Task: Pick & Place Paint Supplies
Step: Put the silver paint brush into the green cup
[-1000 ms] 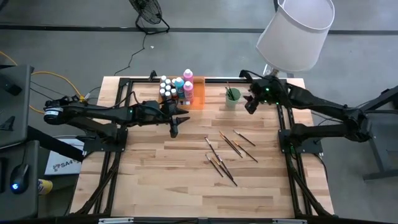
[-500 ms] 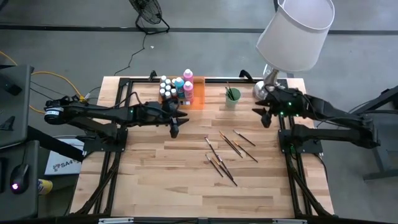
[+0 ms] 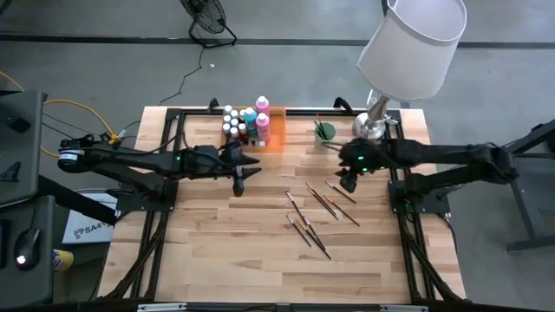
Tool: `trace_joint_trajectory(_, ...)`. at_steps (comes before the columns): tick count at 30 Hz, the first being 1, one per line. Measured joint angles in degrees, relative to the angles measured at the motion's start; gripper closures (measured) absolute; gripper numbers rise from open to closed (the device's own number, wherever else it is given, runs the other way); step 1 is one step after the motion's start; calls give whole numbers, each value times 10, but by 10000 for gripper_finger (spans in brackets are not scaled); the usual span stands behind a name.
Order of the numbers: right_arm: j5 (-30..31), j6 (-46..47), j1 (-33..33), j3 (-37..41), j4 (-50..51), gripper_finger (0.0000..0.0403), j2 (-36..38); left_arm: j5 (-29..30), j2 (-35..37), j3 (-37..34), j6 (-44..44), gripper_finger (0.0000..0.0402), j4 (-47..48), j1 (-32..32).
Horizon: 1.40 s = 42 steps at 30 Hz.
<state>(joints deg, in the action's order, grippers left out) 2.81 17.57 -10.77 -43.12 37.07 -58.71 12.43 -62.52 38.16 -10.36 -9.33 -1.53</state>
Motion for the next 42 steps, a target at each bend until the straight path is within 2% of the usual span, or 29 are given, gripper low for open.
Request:
trace_joint_trajectory(9,14,46,3,-50,-4,232,-187,-11,44,-112,24,275,-103,8)
trace_joint_trajectory(14,-7,92,3,-65,-10,232,-249,-47,84,-181,31,275,-167,8)
trace_joint_trajectory(21,-25,64,1,-66,-33,232,-325,-92,153,-240,37,275,-181,8)
trace_joint_trajectory(27,-8,57,-7,-66,-50,232,-366,-120,175,-255,37,275,-180,8)
trace_joint_trajectory(36,1,36,-6,-66,-53,233,-373,-119,174,-255,12,275,-173,8)
trace_joint_trajectory(42,2,16,-6,-66,-54,278,-373,-120,174,-255,11,275,-155,8)
